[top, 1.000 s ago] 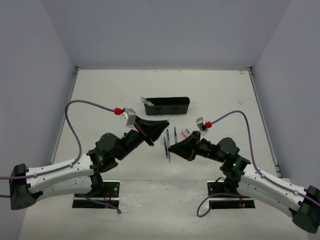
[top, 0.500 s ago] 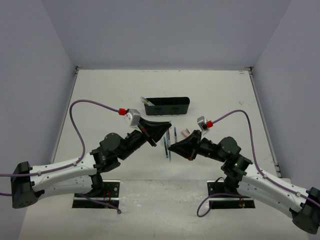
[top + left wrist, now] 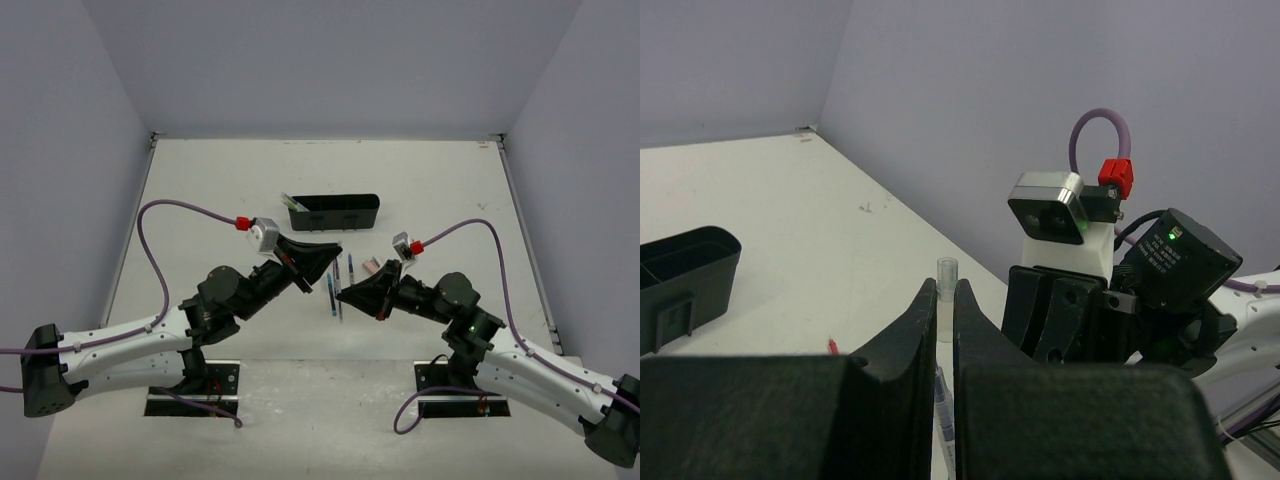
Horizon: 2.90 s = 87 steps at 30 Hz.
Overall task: Sort the stationery into containers
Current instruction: Close the pen cap on the pen.
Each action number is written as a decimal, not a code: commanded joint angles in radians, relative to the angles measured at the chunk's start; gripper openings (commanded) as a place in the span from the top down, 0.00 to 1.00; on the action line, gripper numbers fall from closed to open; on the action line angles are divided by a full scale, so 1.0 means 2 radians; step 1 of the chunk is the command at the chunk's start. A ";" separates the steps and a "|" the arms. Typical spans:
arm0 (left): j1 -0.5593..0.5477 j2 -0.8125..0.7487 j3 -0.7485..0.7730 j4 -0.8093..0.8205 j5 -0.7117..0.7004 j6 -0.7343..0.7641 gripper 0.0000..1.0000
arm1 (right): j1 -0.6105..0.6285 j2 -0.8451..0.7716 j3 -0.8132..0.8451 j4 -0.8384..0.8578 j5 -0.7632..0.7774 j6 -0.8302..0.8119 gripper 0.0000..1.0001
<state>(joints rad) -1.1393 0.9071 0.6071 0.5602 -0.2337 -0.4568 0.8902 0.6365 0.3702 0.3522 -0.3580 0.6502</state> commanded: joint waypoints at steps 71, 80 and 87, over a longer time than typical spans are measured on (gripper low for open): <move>0.001 -0.013 -0.016 0.017 0.001 -0.010 0.79 | 0.002 0.039 0.155 -0.032 0.067 -0.095 1.00; 0.001 -0.006 -0.001 0.020 0.017 0.000 0.78 | 0.002 0.044 0.156 -0.036 0.049 -0.093 1.00; 0.001 0.007 -0.002 0.041 0.080 0.012 1.00 | 0.002 0.051 0.170 -0.044 0.031 -0.100 1.00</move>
<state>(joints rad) -1.1347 0.9018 0.5756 0.6307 -0.1611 -0.4761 0.8934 0.7278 0.6558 0.1974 -0.2522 0.4683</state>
